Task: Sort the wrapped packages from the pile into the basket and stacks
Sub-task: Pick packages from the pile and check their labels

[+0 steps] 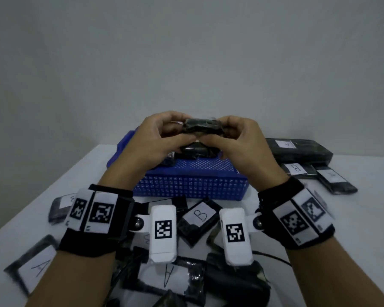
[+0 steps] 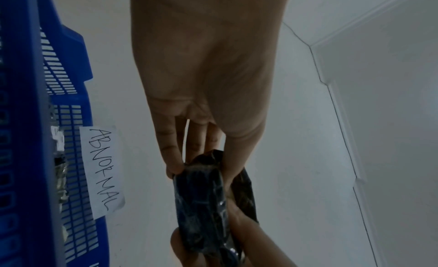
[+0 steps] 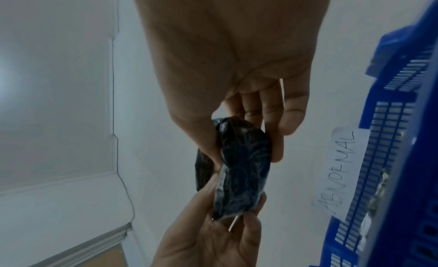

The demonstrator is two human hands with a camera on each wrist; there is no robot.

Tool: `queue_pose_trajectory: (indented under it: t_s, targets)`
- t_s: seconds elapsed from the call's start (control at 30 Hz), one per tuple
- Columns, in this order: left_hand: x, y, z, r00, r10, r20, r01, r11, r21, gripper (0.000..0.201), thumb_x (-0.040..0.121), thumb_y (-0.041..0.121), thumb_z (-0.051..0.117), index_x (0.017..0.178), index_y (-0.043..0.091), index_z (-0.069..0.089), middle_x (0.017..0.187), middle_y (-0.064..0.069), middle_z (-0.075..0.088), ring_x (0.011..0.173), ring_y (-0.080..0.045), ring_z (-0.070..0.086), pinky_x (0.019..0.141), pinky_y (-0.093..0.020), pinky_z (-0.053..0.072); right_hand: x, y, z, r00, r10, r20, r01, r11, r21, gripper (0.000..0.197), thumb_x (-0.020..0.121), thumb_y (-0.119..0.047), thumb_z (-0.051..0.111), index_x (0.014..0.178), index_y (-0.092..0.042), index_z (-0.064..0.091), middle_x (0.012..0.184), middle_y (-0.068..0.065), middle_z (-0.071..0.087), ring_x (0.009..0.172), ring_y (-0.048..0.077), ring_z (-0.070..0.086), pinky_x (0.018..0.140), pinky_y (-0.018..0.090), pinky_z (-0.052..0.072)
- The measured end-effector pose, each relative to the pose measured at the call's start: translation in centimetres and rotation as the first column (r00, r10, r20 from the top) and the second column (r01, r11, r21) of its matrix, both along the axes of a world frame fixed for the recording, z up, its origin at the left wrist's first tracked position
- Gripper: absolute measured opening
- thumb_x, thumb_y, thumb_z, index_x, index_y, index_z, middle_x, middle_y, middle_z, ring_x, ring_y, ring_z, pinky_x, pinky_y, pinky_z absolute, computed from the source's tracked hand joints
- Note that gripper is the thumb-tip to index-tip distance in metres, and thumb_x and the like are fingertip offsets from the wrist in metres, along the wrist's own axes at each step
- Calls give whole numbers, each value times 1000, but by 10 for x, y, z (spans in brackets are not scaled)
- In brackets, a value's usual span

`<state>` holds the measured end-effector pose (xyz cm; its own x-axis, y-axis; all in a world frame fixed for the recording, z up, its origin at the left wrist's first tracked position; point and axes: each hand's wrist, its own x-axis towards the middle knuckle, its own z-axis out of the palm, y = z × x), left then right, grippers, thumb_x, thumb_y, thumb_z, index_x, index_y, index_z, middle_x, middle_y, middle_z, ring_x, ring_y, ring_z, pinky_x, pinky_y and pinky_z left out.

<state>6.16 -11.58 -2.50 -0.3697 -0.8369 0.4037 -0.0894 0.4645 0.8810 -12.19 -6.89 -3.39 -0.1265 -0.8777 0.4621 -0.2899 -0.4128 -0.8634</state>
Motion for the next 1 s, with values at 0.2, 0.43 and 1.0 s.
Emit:
queue_pose_trajectory:
  t_s: [0.2, 0.43, 1.0]
  targets:
    - [-11, -6, -8, 998, -67, 20, 66, 998, 9, 34, 89, 10, 71, 121, 17, 63, 109, 0, 76, 105, -18, 71, 101, -42, 52, -11, 2, -1, 998, -57, -12, 58, 995, 86, 26, 82, -22, 82, 104, -17, 69, 98, -1, 74, 80, 8, 67, 62, 24, 52]
    - [-4, -9, -8, 995, -87, -41, 87, 996, -5, 41, 85, 16, 76, 124, 16, 62, 114, -3, 74, 109, -20, 69, 101, -48, 52, -4, 9, 2, 987, 130, 94, -150, 952, 267, 50, 83, -57, 61, 122, -27, 66, 108, -2, 76, 87, 19, 75, 71, 32, 59]
    - [-17, -5, -17, 999, -32, 19, 32, 999, -17, 25, 94, 13, 67, 118, 12, 61, 109, -9, 67, 96, -24, 72, 71, -27, 59, -15, 9, 1, 970, 110, 215, -172, 939, 296, 42, 93, -47, 64, 122, -18, 63, 108, 2, 74, 90, 17, 76, 68, 34, 62]
